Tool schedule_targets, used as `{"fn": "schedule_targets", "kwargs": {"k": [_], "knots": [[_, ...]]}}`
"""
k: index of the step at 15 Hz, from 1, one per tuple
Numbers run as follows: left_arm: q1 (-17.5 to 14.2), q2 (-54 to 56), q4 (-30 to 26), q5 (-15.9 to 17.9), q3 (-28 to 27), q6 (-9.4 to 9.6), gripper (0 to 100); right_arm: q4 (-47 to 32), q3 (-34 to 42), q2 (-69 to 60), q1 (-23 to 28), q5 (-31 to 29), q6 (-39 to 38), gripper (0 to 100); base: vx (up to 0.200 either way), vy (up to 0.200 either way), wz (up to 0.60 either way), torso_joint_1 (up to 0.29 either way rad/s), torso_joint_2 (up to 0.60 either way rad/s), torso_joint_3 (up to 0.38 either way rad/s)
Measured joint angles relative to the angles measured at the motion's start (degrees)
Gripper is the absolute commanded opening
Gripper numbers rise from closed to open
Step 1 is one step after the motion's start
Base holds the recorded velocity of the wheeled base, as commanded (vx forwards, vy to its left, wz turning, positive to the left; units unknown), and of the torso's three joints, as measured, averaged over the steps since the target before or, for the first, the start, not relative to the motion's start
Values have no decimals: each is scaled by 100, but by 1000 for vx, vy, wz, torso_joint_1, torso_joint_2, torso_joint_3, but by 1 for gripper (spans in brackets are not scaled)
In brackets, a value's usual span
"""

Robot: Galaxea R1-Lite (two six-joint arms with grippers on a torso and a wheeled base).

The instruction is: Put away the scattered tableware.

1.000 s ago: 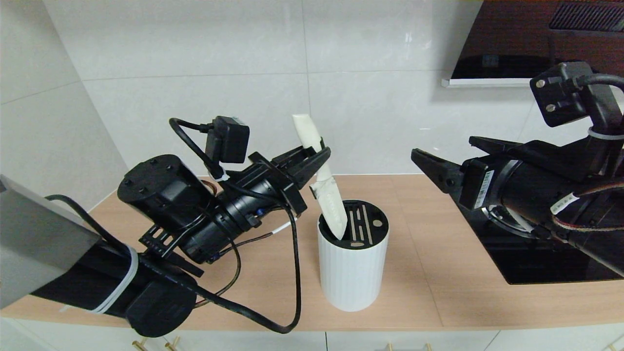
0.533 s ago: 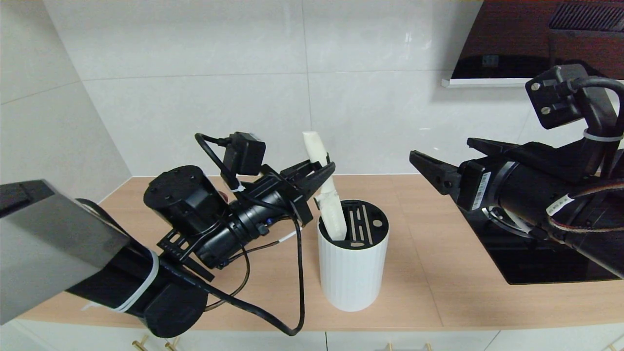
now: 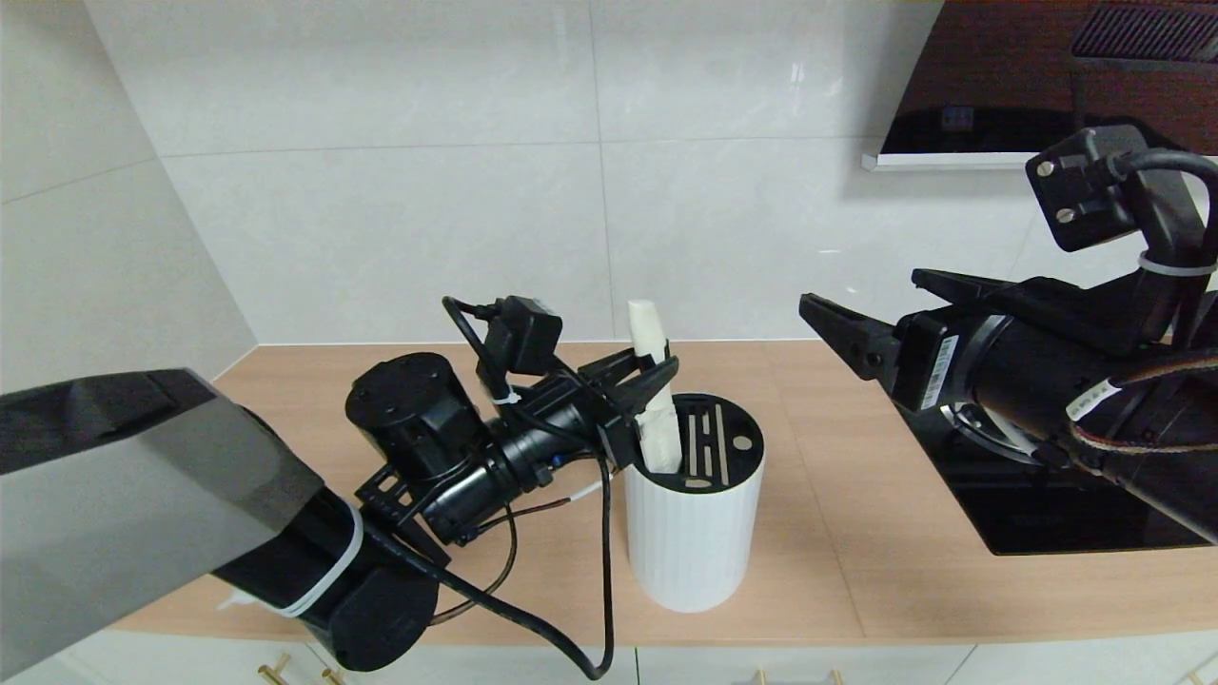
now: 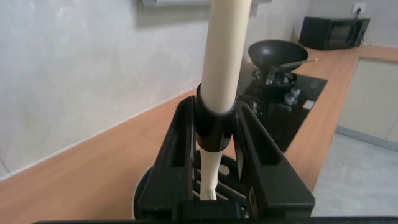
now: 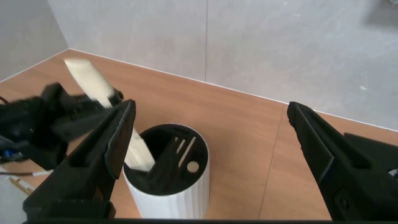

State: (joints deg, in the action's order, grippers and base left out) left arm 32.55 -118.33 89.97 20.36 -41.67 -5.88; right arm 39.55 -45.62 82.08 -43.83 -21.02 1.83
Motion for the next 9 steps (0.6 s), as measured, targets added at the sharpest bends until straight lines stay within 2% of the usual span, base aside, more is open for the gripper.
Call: {"fn": "schedule_targets", "kwargs": {"k": [9], "knots": [[50,-276,-5,-16,13,-17,0,-2,9,6,0,2,0,100,0,0,0,0,0,0]]}}
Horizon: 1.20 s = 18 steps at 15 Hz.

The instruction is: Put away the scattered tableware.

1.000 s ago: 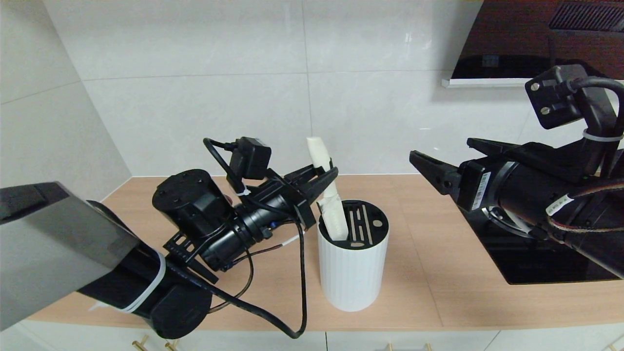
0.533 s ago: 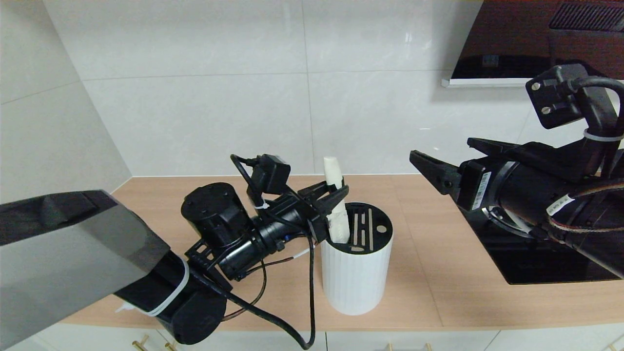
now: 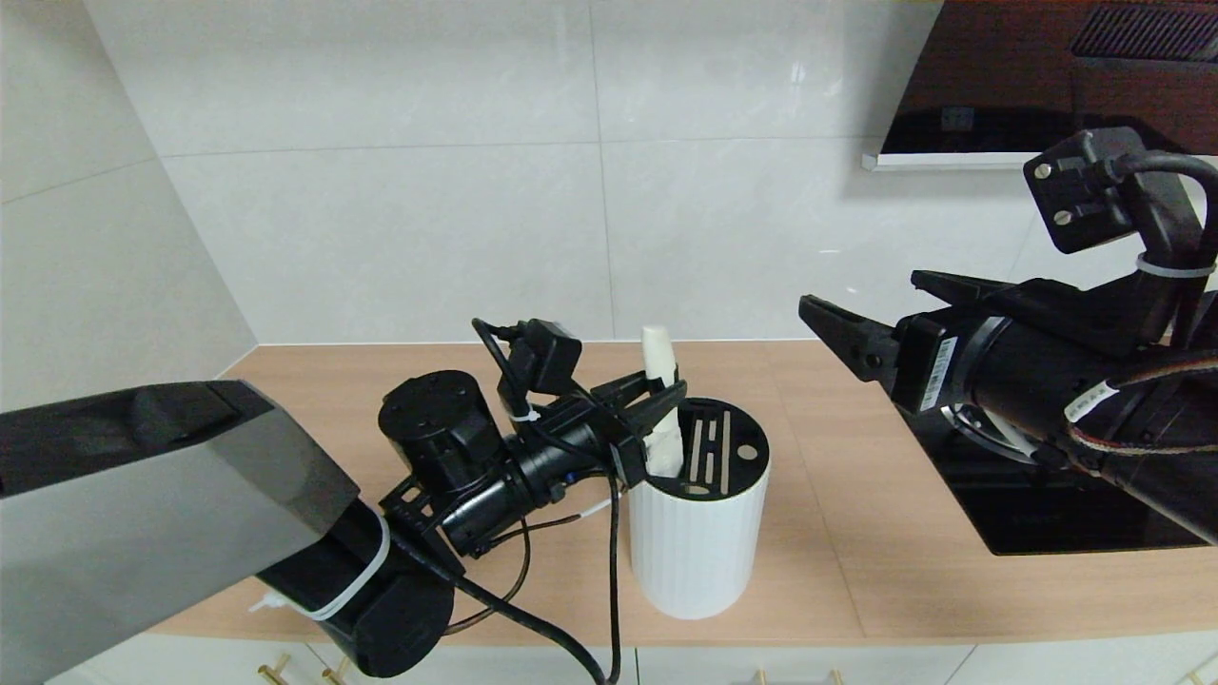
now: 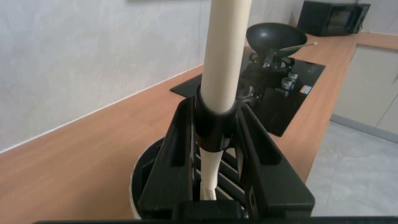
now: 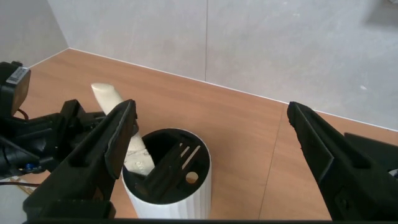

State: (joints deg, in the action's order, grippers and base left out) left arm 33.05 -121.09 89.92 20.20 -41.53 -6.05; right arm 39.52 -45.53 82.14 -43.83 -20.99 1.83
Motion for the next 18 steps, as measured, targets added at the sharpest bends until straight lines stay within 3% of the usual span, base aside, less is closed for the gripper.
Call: {"fn": "schedule_targets", "kwargs": {"k": [3,4,18], "knots": [[2,-13,0,0,16,2,0,0,0,2,0,-2,0,100,0,0,0,0,0,0],[7,-16,0,-12,20,15,100,0,0,2,0,0,-2,100,0,0,0,0,0,0],[62,538,-4,-301,85,-11,100,7,99,-9,89,6,5,100,0,0,0,0,0,0]]}}
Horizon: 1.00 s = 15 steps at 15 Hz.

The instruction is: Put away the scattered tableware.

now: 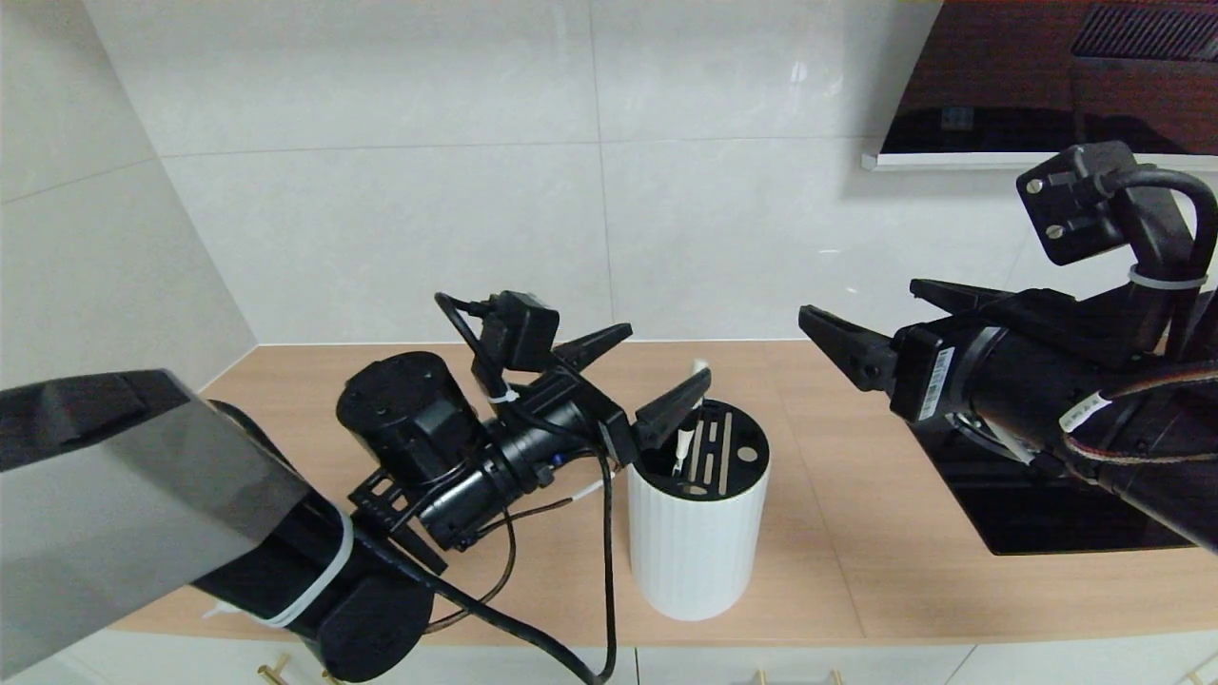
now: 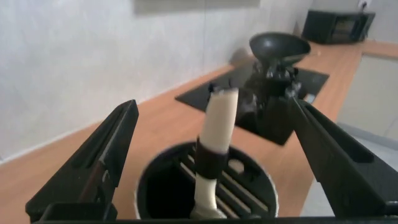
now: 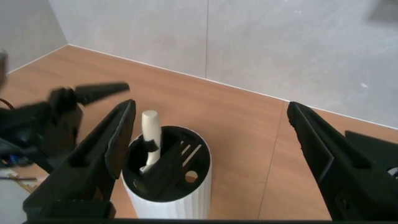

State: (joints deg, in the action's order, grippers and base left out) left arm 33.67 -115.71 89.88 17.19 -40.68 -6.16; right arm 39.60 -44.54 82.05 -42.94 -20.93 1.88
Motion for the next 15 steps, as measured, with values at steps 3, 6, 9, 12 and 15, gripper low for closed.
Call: {"fn": "schedule_targets", "kwargs": {"k": [3,6,9,12,15], "knots": [[-110,896,9,-46,293,-22,100,30,257,-221,422,-4,-35,100,0,0,0,0,0,0],[-542,1855,6,-61,1257,-121,100,28,1117,-791,863,-6,-40,100,0,0,0,0,0,0],[-1107,2909,4,-46,2302,-277,100,-2,2037,-1808,1139,-4,-18,100,0,0,0,0,0,0],[-1585,4155,-99,-28,3129,-503,100,-156,2638,-3005,1579,-35,23,100,0,0,0,0,0,0],[-1749,5475,-868,-50,3707,-583,100,-902,2895,-4163,2320,-37,255,100,0,0,0,0,0,0]]}}
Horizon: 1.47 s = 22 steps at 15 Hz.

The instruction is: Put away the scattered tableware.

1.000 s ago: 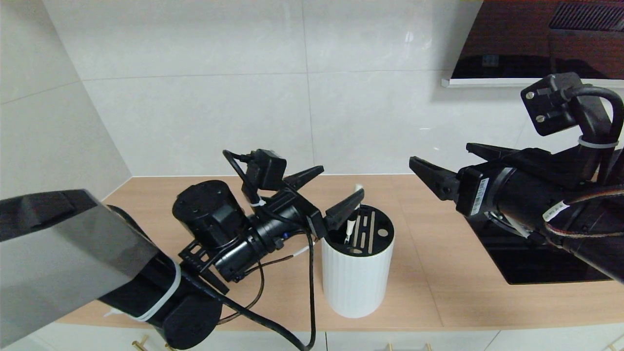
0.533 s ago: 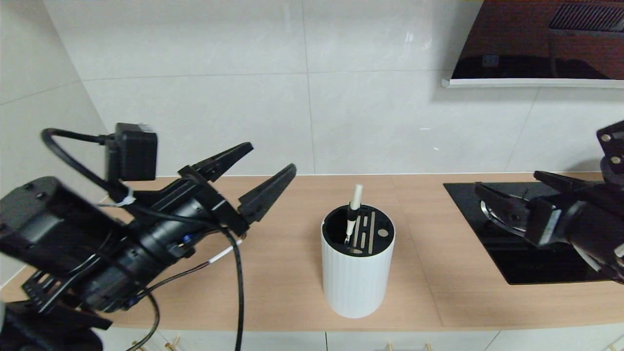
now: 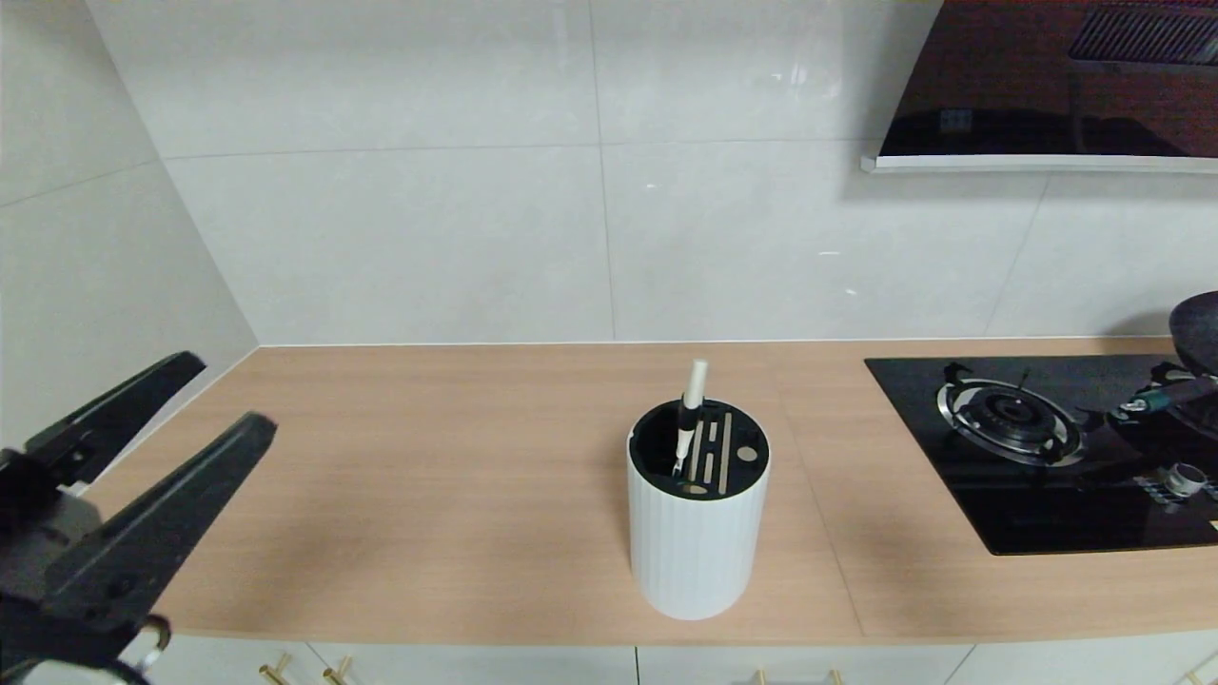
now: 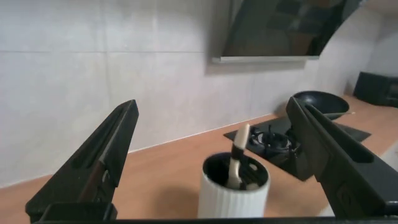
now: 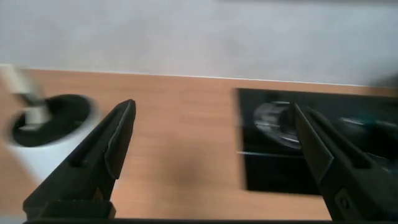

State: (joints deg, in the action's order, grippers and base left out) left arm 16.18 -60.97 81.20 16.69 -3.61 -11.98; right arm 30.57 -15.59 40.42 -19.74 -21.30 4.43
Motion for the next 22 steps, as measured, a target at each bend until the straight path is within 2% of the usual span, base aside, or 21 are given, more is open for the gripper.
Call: {"fn": "schedule_targets", "kwargs": {"k": [3,5,7,8,10,12,13,14,15,16,17,18,19,20,21,22], "knots": [[-63,1670,-1852,-104,160,-96,100,-1103,57,-1353,657,22,394,100,0,0,0,0,0,0],[-205,3045,-3634,-84,28,-180,100,-1985,77,-2322,1040,39,644,100,0,0,0,0,0,0],[-444,4273,-5454,-44,-151,-205,100,-2489,101,-2999,1420,56,780,100,0,0,0,0,0,0],[-574,4697,-5722,-85,-184,-197,100,-2611,134,-3241,1610,91,818,100,0,0,0,0,0,0],[-879,5198,-5307,-185,4,-151,100,-2664,400,-3655,1855,140,855,100,0,0,0,0,0,0],[-1287,5502,-5321,-218,232,-22,100,-2242,884,-3867,1944,110,767,100,0,0,0,0,0,0],[-1428,5681,-5838,-306,297,285,100,-1996,1182,-3928,1960,107,673,100,0,0,0,0,0,0],[-1517,5819,-6238,-583,323,686,100,-1919,1369,-3968,1974,110,534,100,0,0,0,0,0,0],[-1574,5917,-6526,-976,343,908,100,-1930,1458,-3991,1979,118,343,100,0,0,0,0,0,0],[-1604,5987,-6897,-1215,347,1158,100,-2054,1502,-4009,1979,171,167,100,0,0,0,0,0,0],[-1618,6037,-7642,-1376,361,1398,100,-2456,1526,-4022,1983,316,-73,100,0,0,0,0,0,0],[-1623,6066,-8082,-1475,361,1543,100,-2732,1532,-4029,1983,469,-271,100,0,0,0,0,0,0],[-1627,6086,-8134,-1569,356,1632,100,-2804,1538,-4033,1983,628,-427,100,0,0,0,0,0,0],[-1634,6094,-8131,-1590,356,1575,100,-2812,1546,-4033,1983,775,-472,100,0,0,0,0,0,0],[-1634,6099,-8127,-1596,358,1390,100,-2837,1548,-4035,1983,980,-564,100,0,0,0,0,0,0],[-1631,6106,-8123,-1607,358,1230,100,-2956,1548,-4038,1983,1531,-669,100,0,0,0,0,0,0]]}}
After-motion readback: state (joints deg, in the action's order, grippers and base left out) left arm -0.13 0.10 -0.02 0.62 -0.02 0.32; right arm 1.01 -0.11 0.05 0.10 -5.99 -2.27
